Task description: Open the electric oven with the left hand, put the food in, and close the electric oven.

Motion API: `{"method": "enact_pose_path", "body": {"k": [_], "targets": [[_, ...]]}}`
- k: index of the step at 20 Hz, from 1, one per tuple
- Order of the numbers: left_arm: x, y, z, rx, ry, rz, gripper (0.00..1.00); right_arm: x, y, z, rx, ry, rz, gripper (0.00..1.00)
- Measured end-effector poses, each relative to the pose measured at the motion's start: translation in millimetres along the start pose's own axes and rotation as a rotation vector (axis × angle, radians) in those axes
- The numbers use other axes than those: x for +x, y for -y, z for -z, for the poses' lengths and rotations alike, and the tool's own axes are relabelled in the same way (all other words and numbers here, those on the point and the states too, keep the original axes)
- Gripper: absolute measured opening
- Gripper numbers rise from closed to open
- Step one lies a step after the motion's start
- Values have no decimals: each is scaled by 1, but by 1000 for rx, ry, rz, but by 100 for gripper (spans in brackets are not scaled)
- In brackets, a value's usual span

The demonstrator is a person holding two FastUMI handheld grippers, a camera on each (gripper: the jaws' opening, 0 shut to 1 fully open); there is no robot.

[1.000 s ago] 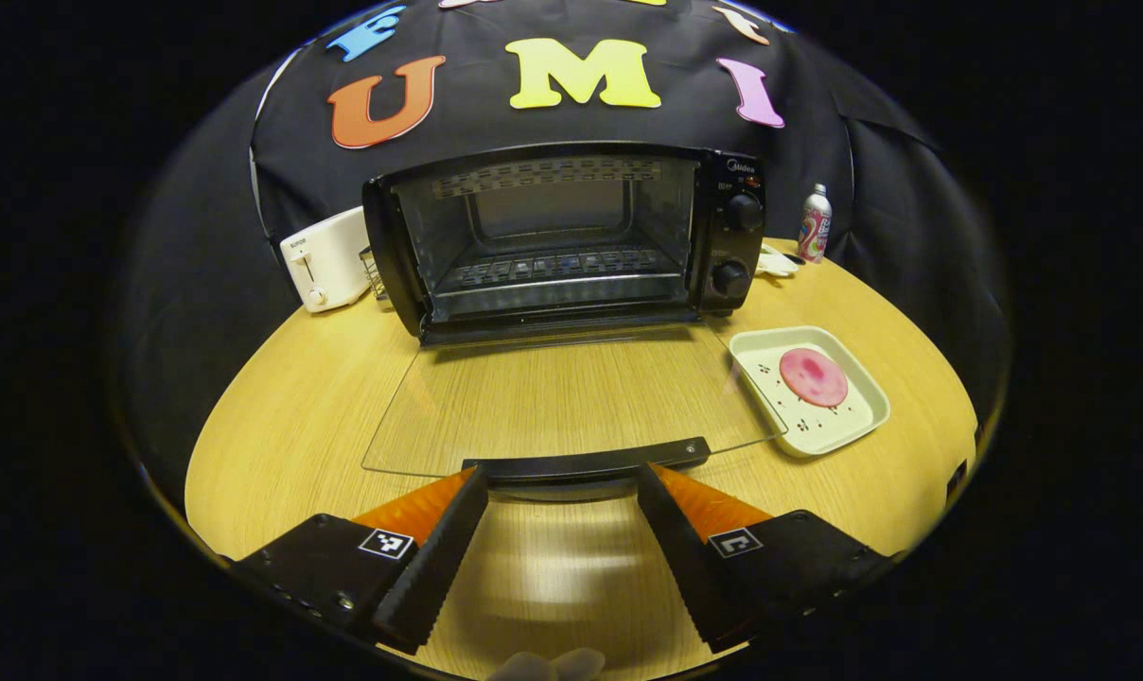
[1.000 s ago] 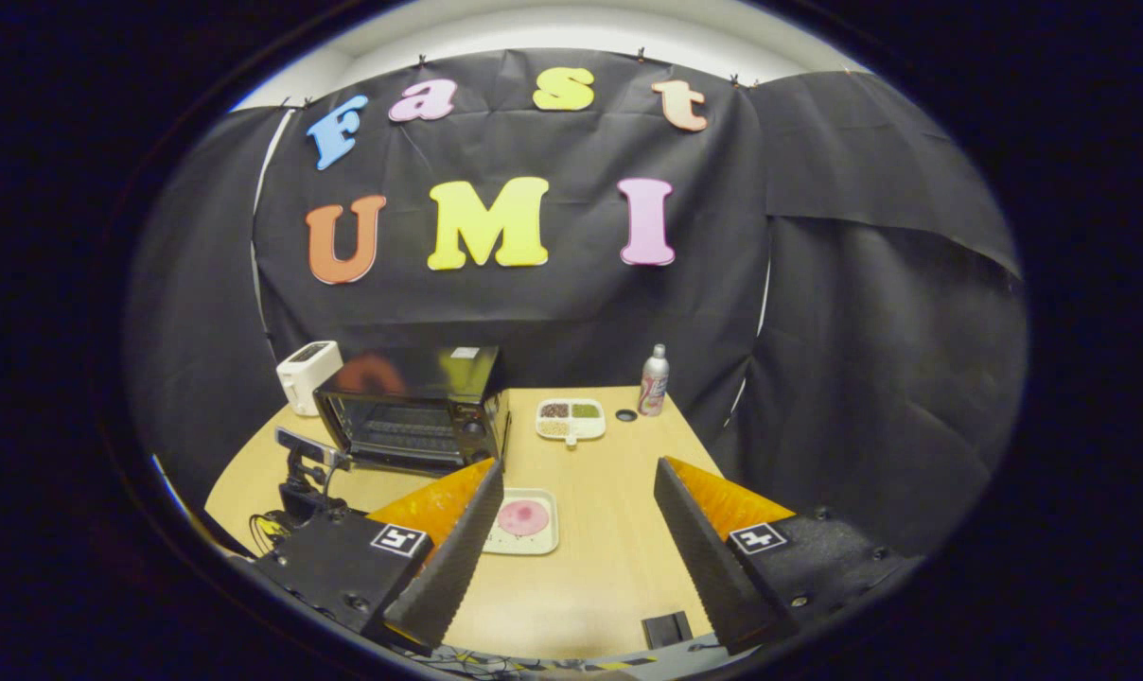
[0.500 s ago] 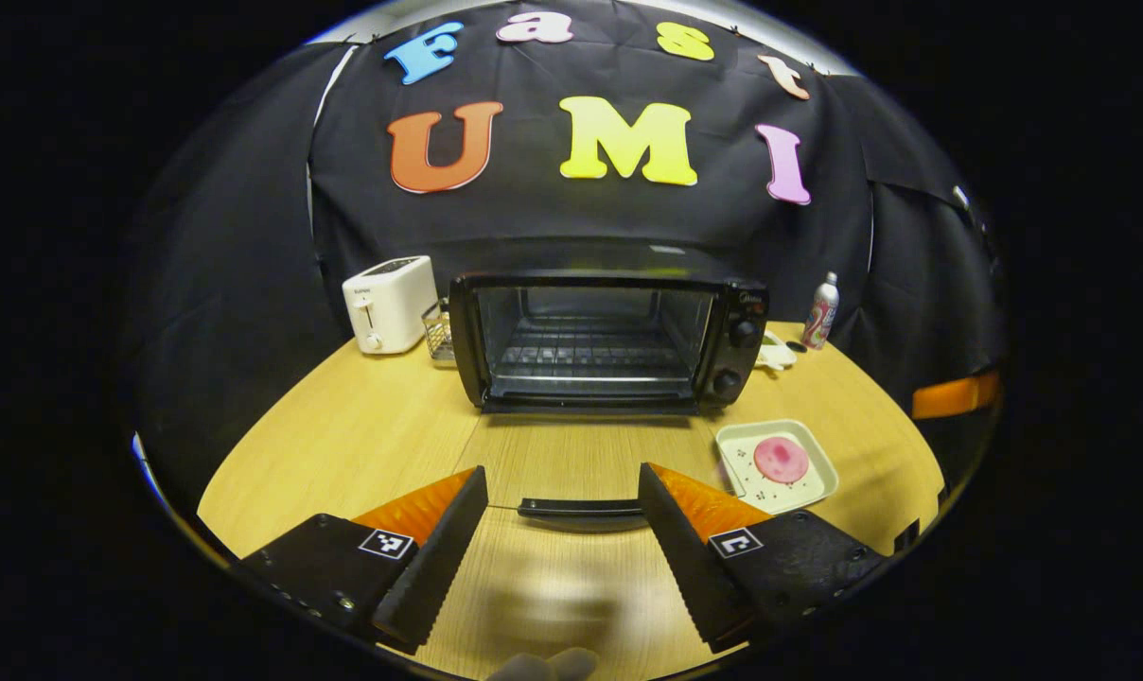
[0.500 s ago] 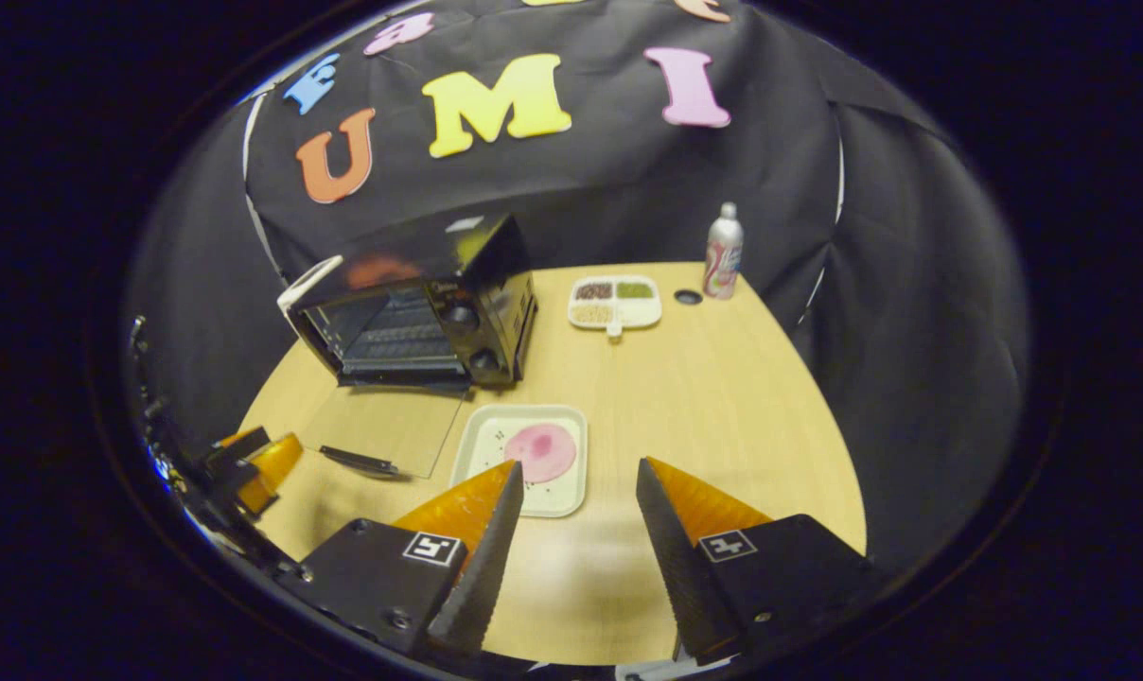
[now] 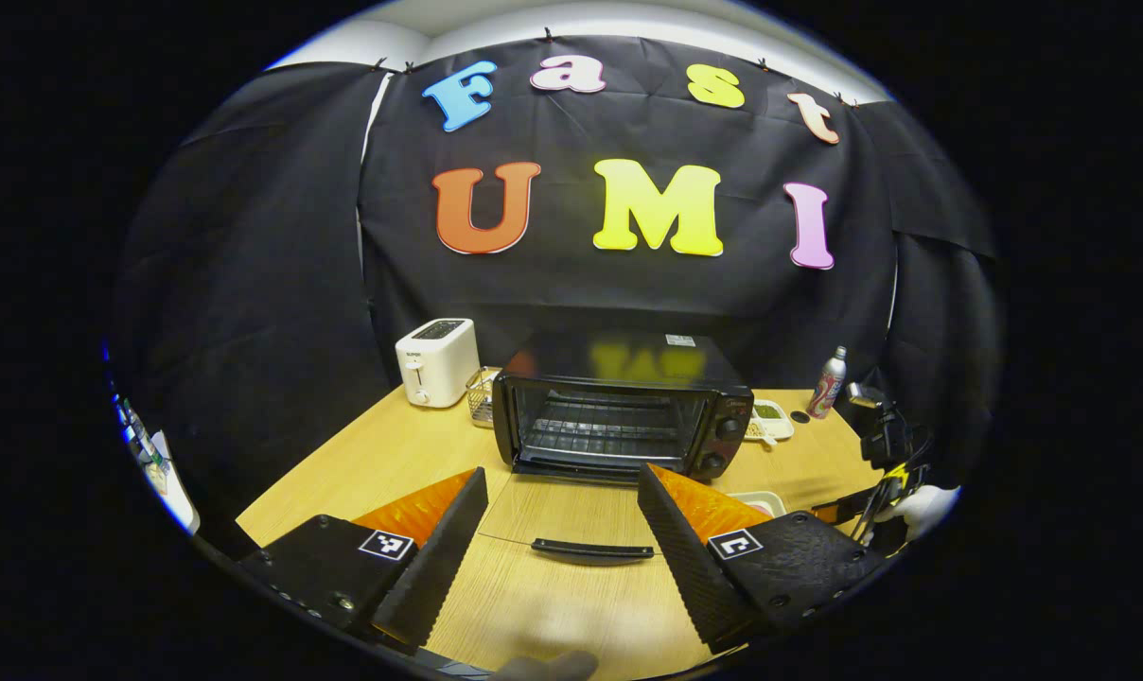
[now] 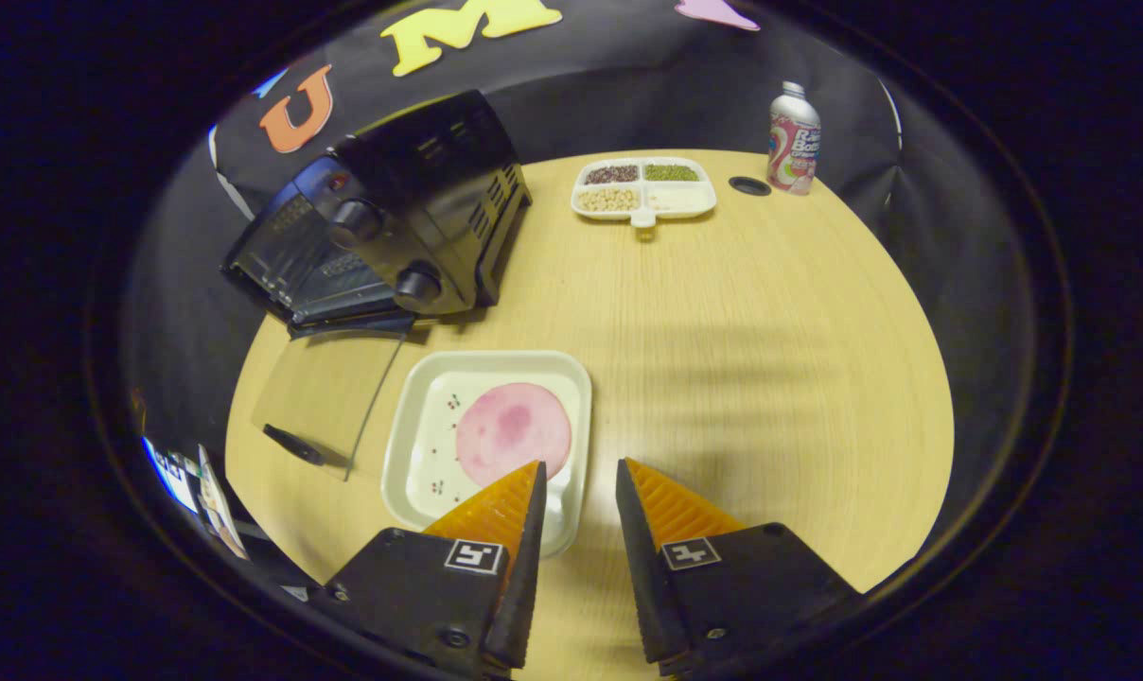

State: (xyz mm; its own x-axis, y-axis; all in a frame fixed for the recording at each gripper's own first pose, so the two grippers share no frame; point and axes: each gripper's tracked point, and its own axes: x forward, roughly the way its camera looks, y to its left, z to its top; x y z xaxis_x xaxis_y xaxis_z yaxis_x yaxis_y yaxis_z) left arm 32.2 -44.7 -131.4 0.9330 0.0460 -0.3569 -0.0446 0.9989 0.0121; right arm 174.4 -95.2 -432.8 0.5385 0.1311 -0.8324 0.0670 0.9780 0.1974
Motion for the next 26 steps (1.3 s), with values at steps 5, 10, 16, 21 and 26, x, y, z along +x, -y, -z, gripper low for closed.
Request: {"method": "enact_pose_path", "body": {"k": [5,10,16,21,26], "targets": [[-13,-4,-5,-3,15,-69,97,14,2,-4,-52,-89,2,25],[-22,-7,-1,-51,25,-90,97,19,-2,-5,-83,-202,38,11],[-19,-9,-5,-73,48,-55,97,16,-5,-7,101,-311,-109,4],[-17,-18,-11,-69,51,-26,97,4,-14,-1,345,-262,-312,0],[-17,-21,-19,-70,50,3,96,-24,-4,1,483,-148,-360,4]]}}
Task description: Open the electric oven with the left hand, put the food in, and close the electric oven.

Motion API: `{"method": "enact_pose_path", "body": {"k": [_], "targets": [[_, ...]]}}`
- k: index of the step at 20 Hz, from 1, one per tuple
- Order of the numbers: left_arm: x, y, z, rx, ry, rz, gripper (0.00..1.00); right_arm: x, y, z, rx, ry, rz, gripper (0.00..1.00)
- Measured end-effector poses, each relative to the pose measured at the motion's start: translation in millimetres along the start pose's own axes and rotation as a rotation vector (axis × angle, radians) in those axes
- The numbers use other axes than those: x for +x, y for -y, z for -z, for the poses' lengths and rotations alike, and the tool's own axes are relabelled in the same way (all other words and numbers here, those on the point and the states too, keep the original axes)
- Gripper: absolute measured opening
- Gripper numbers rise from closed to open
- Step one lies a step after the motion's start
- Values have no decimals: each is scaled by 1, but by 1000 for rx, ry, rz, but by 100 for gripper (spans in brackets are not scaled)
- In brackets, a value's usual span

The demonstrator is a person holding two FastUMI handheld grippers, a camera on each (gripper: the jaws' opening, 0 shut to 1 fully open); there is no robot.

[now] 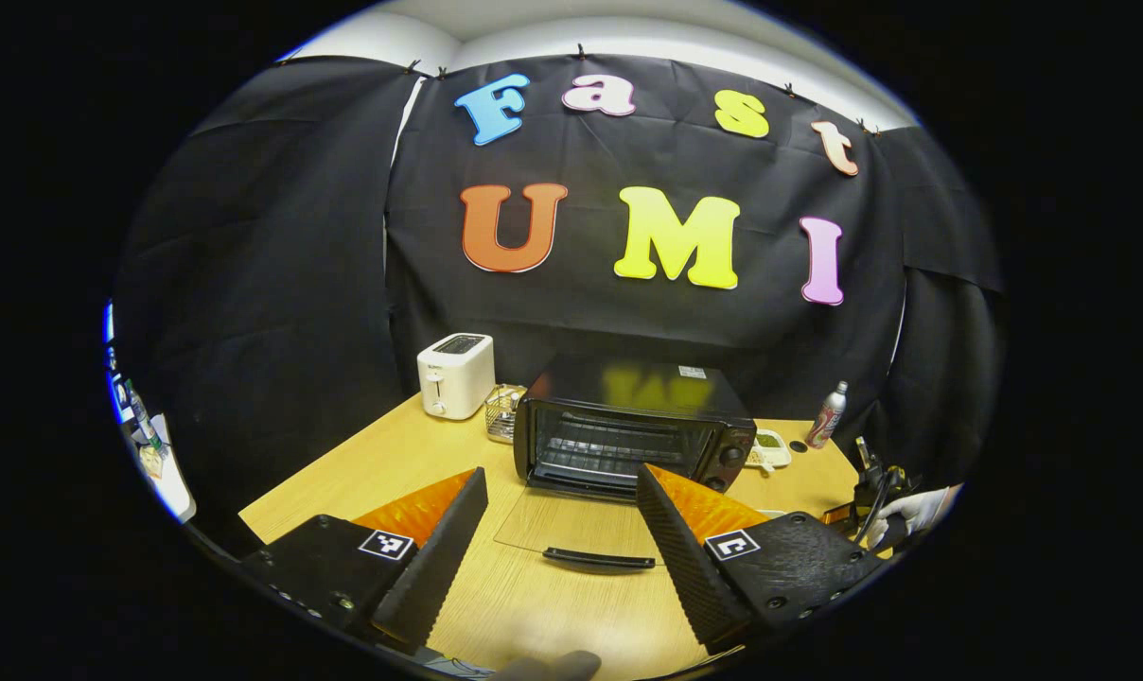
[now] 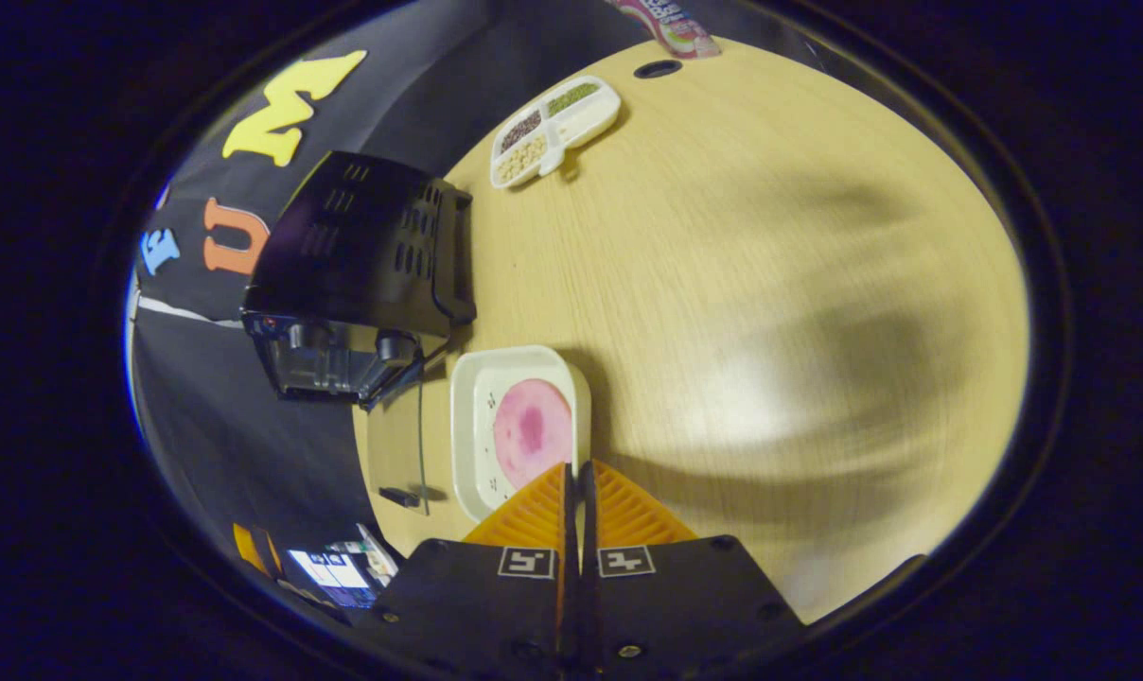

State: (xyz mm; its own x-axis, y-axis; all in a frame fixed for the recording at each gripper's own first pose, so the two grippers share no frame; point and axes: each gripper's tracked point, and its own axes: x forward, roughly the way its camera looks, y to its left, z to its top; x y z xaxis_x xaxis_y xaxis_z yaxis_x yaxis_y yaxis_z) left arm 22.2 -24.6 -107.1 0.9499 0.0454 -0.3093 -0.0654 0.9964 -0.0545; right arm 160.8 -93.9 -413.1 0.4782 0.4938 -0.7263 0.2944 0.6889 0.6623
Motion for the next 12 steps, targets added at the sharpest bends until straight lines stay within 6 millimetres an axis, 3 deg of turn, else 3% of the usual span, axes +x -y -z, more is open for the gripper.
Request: {"method": "enact_pose_path", "body": {"k": [6,9,12], "targets": [[-3,-8,-8,14,-6,37,96,-31,-28,19,90,143,-57,0],[-4,-17,-15,30,-9,53,96,-25,-58,39,153,199,-99,2],[-8,-26,-28,48,-1,75,96,-5,-85,54,188,277,-104,4]]}}
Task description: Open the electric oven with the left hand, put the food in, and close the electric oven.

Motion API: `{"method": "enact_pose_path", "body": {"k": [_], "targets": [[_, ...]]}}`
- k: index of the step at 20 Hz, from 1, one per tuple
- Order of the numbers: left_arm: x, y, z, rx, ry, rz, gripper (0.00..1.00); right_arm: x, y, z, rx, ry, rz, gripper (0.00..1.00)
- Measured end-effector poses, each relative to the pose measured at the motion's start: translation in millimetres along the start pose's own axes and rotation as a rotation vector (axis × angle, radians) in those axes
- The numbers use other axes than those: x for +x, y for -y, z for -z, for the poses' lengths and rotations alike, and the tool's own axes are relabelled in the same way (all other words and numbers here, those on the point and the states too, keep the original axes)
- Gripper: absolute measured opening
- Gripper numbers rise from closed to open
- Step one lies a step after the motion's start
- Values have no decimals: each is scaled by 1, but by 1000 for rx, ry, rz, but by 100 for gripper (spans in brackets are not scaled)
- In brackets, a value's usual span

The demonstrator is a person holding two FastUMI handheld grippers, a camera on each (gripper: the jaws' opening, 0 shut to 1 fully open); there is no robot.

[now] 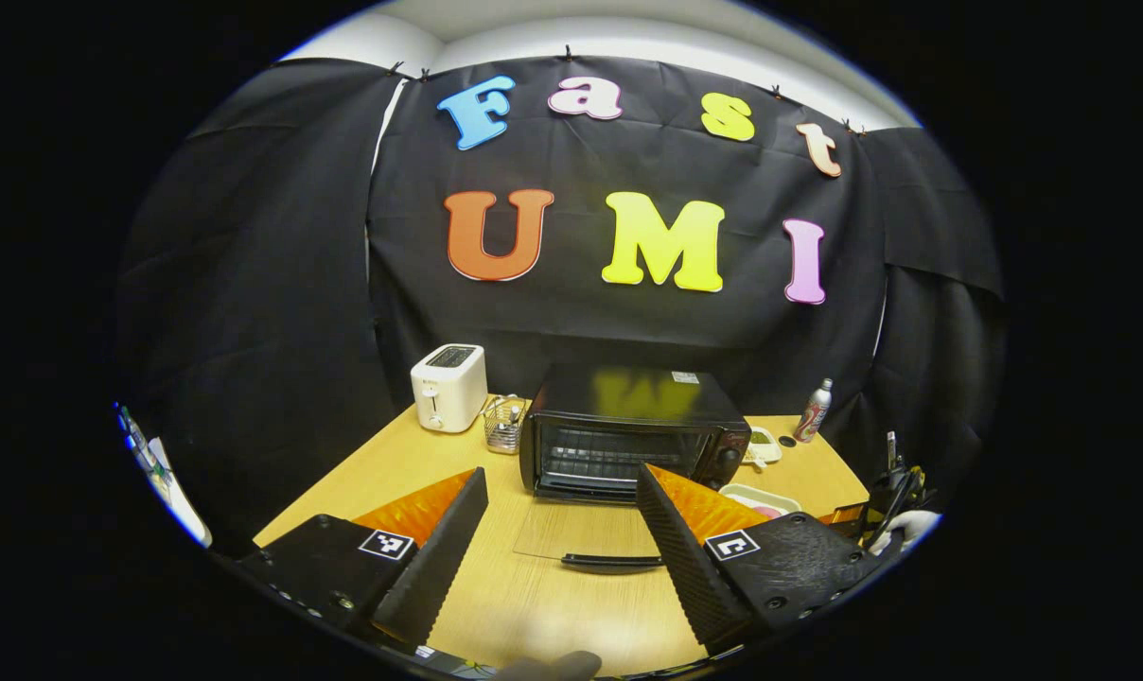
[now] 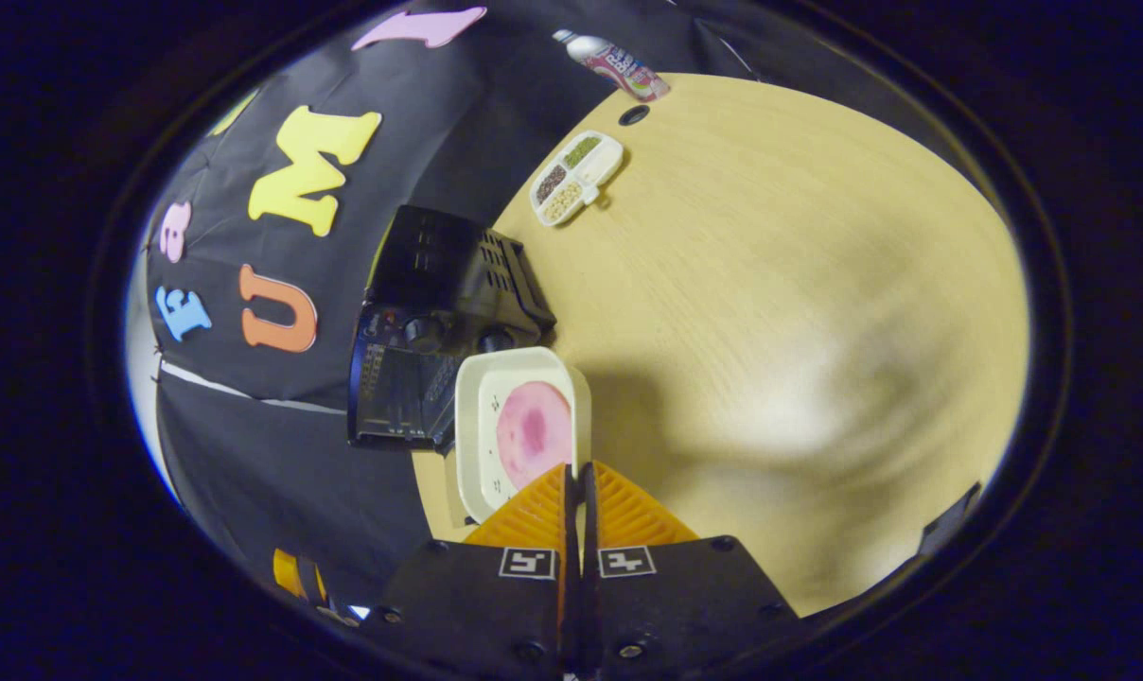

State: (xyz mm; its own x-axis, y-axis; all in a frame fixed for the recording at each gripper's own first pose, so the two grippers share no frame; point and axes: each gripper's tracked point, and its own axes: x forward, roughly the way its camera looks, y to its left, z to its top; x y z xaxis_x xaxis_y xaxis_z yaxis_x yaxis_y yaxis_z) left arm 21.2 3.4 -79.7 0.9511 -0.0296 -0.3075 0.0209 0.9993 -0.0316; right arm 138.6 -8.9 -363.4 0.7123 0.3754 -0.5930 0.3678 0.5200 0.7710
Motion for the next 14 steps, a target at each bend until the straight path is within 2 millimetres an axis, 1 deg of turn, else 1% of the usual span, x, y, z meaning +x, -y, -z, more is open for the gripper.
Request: {"method": "enact_pose_path", "body": {"k": [1,2,3,5,6,7,8,9,10,11,12,14], "targets": [[-2,-5,-3,2,-1,7,96,9,-11,13,19,16,-14,4],[-4,-9,-6,2,-3,12,96,17,-19,22,44,24,-25,0],[-6,-14,-8,2,-2,15,96,29,-27,30,76,31,-32,4],[-10,-25,-14,18,1,10,96,51,-43,40,141,51,-34,4],[-13,-31,-15,28,3,6,96,61,-51,45,156,72,-36,0],[-15,-38,-16,33,4,0,96,68,-58,47,172,94,-39,4],[-18,-43,-15,31,-2,-4,96,69,-67,50,192,116,-43,4],[-20,-48,-15,30,-1,-14,96,75,-78,52,202,131,-50,4],[-21,-54,-13,29,-9,-30,96,81,-87,54,197,144,-56,0],[-22,-59,-12,25,-10,-40,96,89,-96,54,185,157,-60,4],[-24,-63,-12,19,-12,-54,96,98,-104,53,178,166,-67,4],[-24,-69,-15,3,-11,-69,96,119,-113,48,199,177,-55,4]]}}
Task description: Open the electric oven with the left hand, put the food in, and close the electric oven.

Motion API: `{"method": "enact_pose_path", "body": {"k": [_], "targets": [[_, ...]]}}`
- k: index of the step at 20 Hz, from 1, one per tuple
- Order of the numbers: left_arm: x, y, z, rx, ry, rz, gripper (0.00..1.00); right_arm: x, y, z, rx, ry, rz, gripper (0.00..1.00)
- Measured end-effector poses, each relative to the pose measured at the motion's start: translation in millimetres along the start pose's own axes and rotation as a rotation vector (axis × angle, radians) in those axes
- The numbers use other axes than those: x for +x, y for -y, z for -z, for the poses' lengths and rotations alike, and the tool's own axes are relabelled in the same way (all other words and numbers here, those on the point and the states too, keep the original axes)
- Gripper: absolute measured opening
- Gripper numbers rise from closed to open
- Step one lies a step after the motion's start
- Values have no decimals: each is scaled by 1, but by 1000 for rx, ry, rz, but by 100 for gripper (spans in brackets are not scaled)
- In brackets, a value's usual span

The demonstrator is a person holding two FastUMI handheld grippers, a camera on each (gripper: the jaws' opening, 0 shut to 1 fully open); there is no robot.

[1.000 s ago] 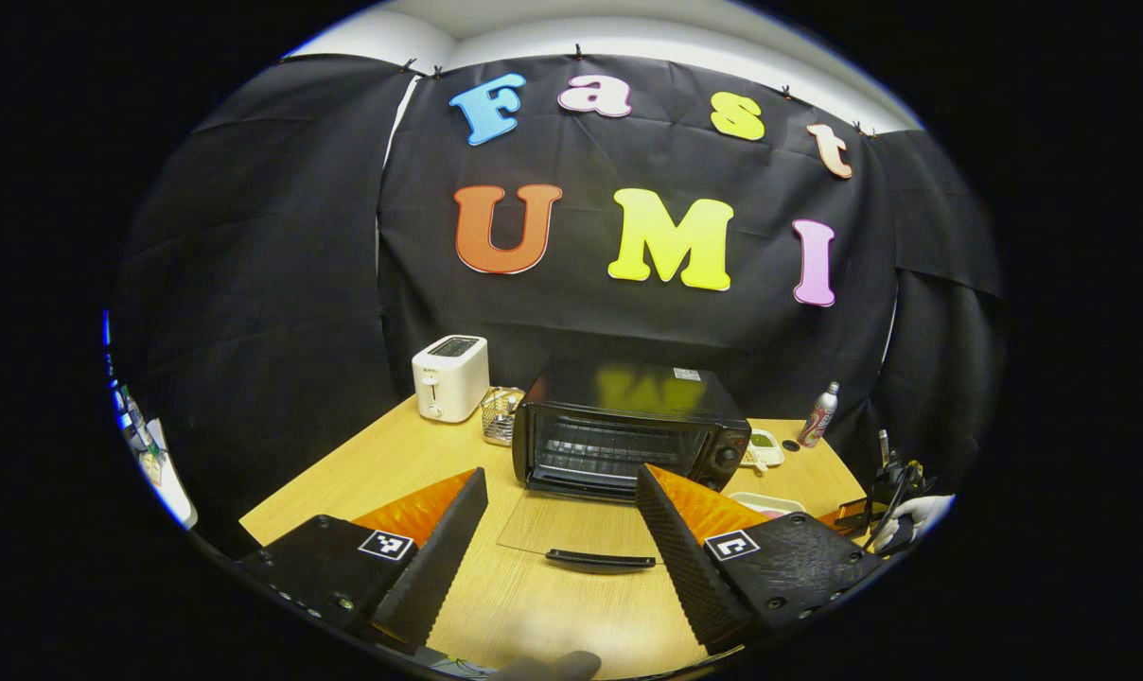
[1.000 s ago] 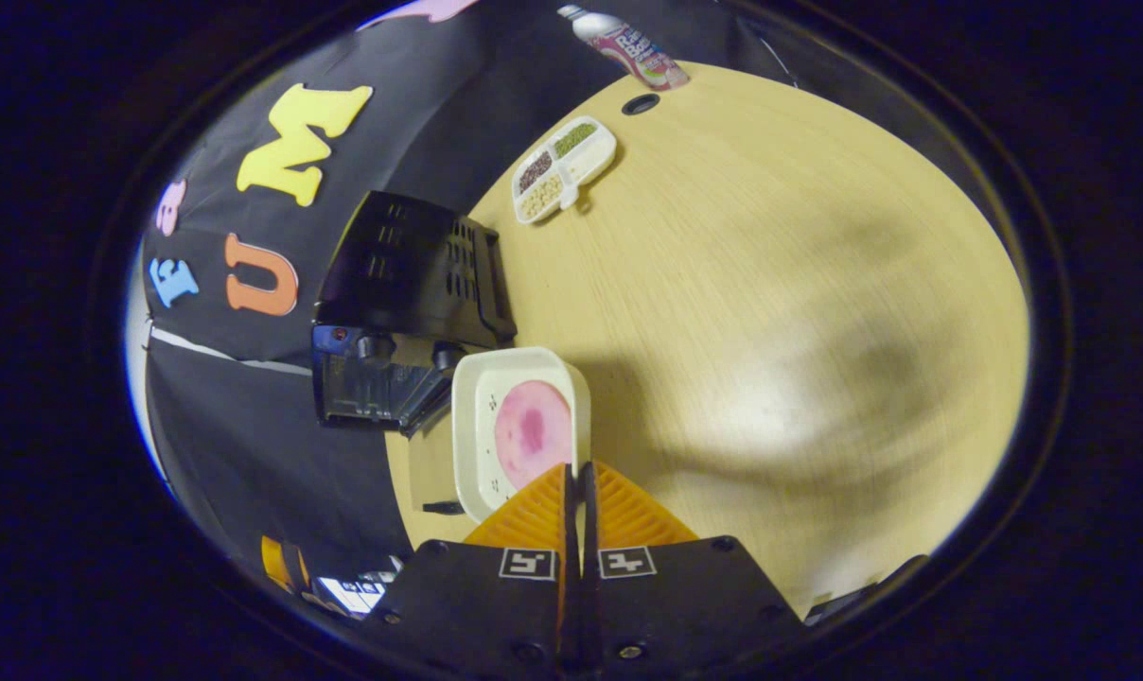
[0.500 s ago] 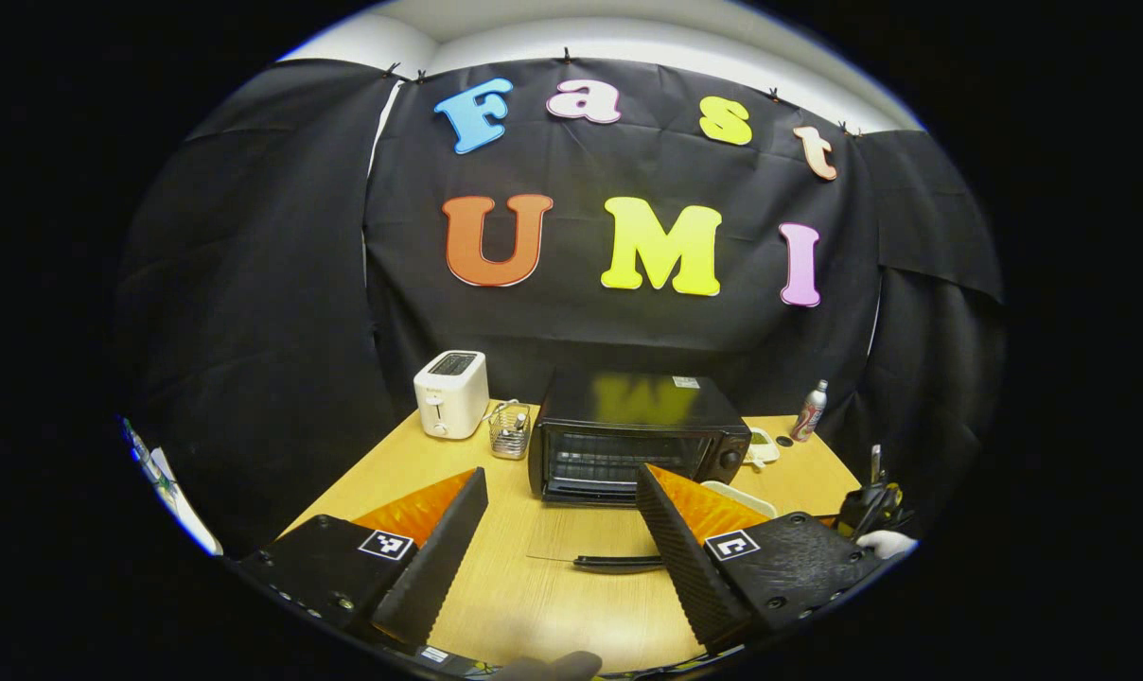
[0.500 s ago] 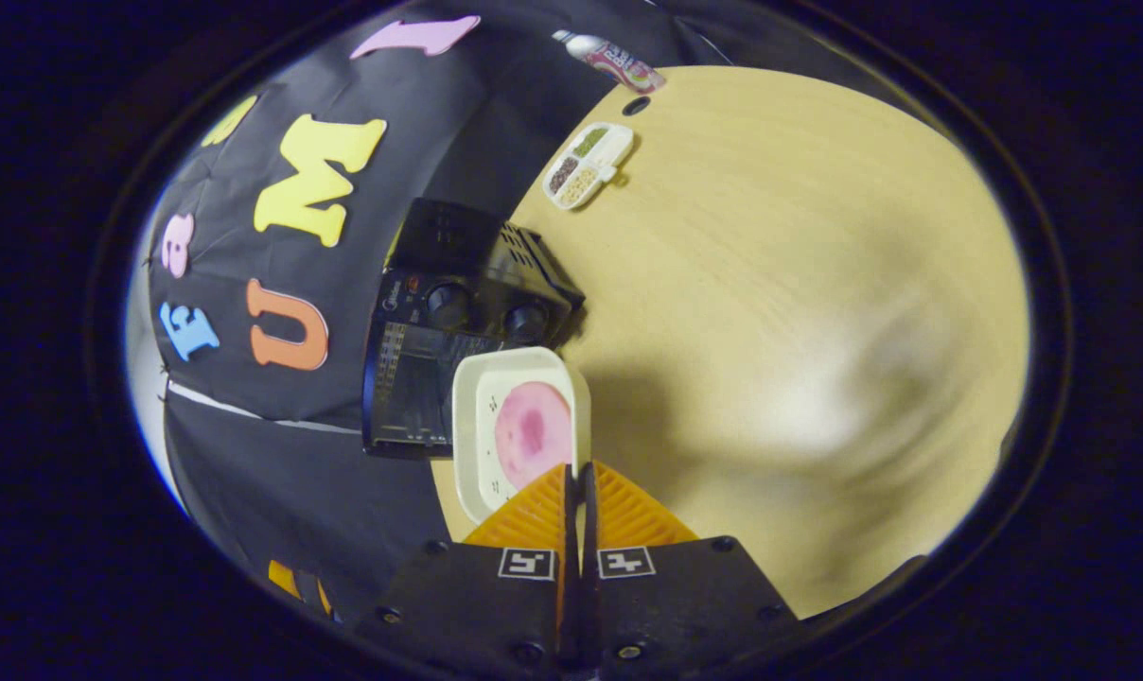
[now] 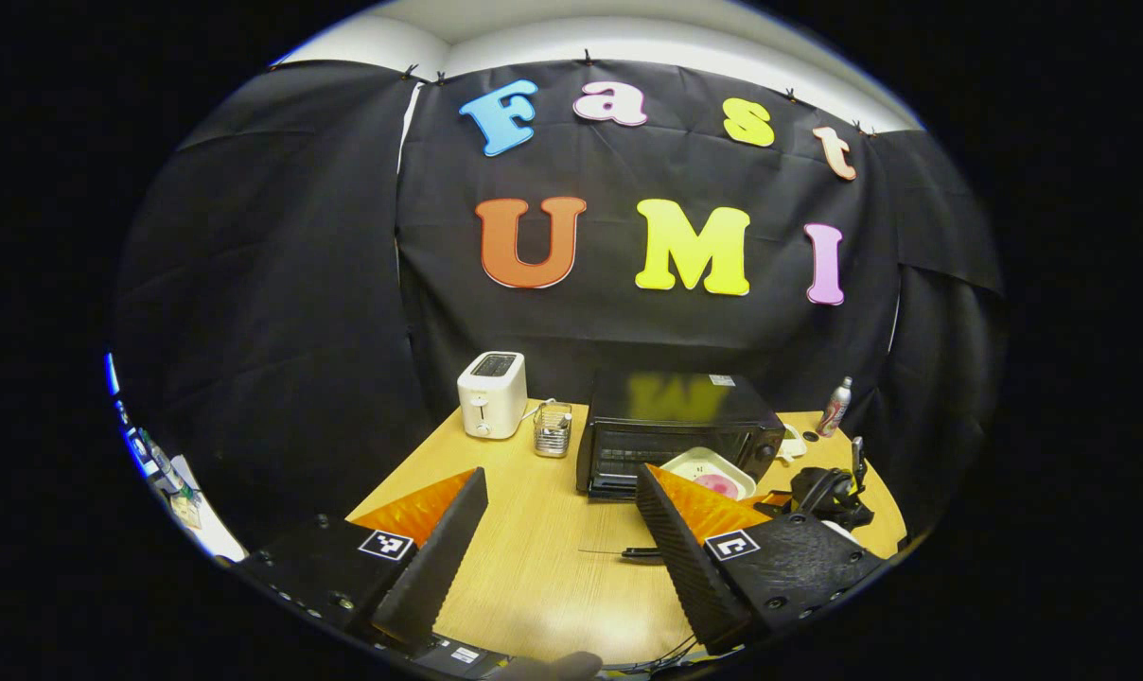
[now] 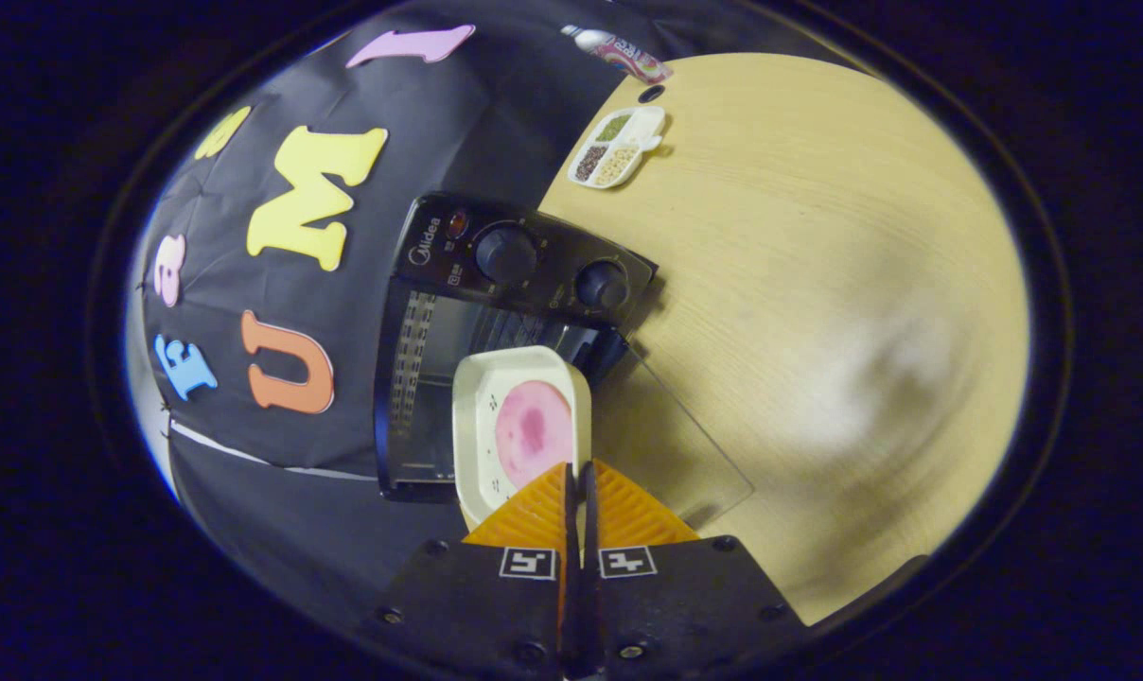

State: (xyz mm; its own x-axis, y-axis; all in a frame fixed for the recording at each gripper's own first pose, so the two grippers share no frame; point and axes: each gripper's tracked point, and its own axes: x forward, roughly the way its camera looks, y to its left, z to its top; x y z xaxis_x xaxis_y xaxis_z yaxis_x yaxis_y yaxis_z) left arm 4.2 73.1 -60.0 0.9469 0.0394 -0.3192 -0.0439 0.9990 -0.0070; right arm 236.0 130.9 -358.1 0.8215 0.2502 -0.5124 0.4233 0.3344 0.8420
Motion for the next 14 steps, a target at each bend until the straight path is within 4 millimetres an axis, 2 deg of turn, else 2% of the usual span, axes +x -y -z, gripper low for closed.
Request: {"method": "enact_pose_path", "body": {"k": [2,3,5,6,7,9,12,14], "targets": [[-1,-6,-3,-2,3,-18,96,21,-7,-4,59,14,9,0],[-3,-9,-4,0,5,-25,96,30,-11,-4,74,23,7,4],[-1,-15,-6,7,3,-41,96,45,-23,-7,54,39,14,4],[0,-17,-6,7,2,-47,96,52,-26,-6,48,45,16,0],[2,-20,-5,5,-4,-56,96,60,-28,-5,56,48,21,4],[7,-24,-3,-2,-14,-72,96,75,-35,-7,83,51,4,4],[14,-26,-2,-13,-24,-82,96,89,-49,-21,45,101,-12,4],[19,-25,-4,-13,-25,-84,96,91,-57,-33,20,136,-41,1]]}}
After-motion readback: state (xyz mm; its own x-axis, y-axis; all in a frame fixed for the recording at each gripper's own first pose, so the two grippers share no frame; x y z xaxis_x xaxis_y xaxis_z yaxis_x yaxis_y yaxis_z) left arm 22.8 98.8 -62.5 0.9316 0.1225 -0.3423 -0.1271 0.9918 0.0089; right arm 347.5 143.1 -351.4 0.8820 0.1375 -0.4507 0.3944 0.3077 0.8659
